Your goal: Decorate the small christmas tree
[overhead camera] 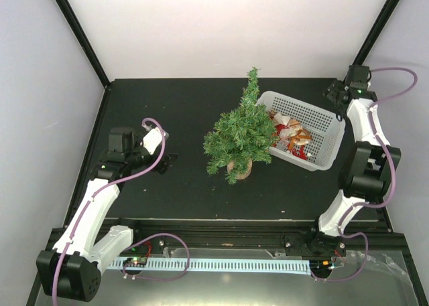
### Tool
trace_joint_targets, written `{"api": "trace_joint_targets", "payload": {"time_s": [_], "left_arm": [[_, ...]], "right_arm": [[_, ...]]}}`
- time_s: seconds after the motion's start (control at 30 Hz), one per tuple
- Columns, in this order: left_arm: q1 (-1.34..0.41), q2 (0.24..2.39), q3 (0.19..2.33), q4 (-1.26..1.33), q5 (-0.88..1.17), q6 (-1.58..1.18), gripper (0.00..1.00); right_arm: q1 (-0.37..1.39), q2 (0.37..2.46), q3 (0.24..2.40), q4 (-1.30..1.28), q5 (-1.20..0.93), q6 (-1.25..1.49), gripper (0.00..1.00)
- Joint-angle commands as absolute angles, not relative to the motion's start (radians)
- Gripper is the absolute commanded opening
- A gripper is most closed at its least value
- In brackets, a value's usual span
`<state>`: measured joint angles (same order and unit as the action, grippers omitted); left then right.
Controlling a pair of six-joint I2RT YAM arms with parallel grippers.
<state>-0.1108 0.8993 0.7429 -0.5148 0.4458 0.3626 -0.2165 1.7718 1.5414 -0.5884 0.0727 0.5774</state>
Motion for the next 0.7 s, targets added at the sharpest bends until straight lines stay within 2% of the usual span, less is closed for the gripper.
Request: {"api": "trace_joint_targets", "payload": {"time_s": [0.0, 0.33, 0.53, 0.67], "left_arm": [[-0.104, 0.911, 0.745, -0.509, 0.421, 0.361, 0.99], [-0.102, 0.9, 0.748, -0.52, 0.414, 0.356, 0.99], [-0.099, 0.89, 0.743, -0.512, 0.416, 0.356, 0.99], [-0.098, 0.894, 0.742, -0.507, 0.425, 0.357, 0.99]], "right_arm": [[-0.22, 1.908, 1.679, -0.597, -0.04, 0.553, 0.81], [-0.248, 1.992, 1.604, -0.503, -0.166, 0.58, 0.79], [-0.249, 1.909, 1.473, -0.45, -0.2, 0.606, 0.78], [-0.246, 1.805, 1.303, -0.371, -0.249, 0.656, 0.77]]}}
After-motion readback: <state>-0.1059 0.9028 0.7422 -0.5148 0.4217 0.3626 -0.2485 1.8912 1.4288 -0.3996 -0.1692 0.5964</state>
